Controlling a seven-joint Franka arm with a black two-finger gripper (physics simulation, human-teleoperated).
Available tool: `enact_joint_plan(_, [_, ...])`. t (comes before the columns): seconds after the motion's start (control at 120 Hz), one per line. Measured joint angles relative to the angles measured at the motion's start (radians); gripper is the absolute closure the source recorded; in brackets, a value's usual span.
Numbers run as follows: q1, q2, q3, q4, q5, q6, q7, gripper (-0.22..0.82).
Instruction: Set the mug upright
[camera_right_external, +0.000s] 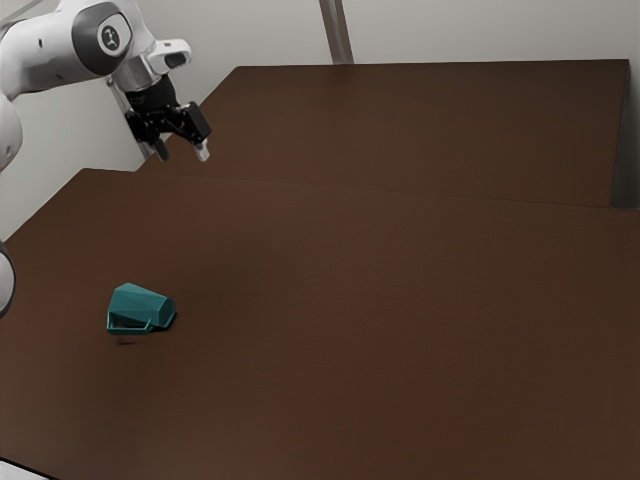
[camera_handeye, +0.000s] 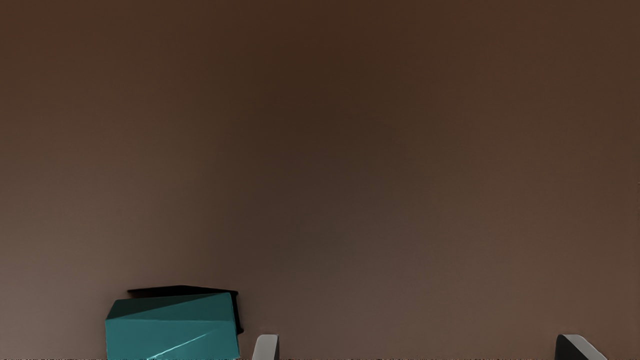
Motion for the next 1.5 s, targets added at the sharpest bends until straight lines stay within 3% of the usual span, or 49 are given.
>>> enact_joint_plan(0.392, [-0.003,-0.069,0.024,0.000,0.000,-0.103,-0.001,0.00])
enact_joint_plan(0.458, [-0.007,-0.074,0.075,-0.001,-0.028,-0.128,0.001,0.00])
enact_joint_plan(0.575, [0.021,-0.067,0.222,-0.008,-0.167,-0.183,0.031,0.00])
enact_joint_plan(0.658, [0.093,-0.052,0.258,-0.016,-0.257,-0.217,0.069,0.00])
enact_joint_plan(0.858, [0.265,0.074,0.268,-0.038,-0.436,-0.262,0.220,0.00])
enact_joint_plan(1.217, [0.385,0.316,0.265,-0.040,-0.575,-0.244,0.475,0.00])
enact_joint_plan(1.5, [0.403,0.346,0.264,-0.199,-0.671,-0.143,0.615,0.00])
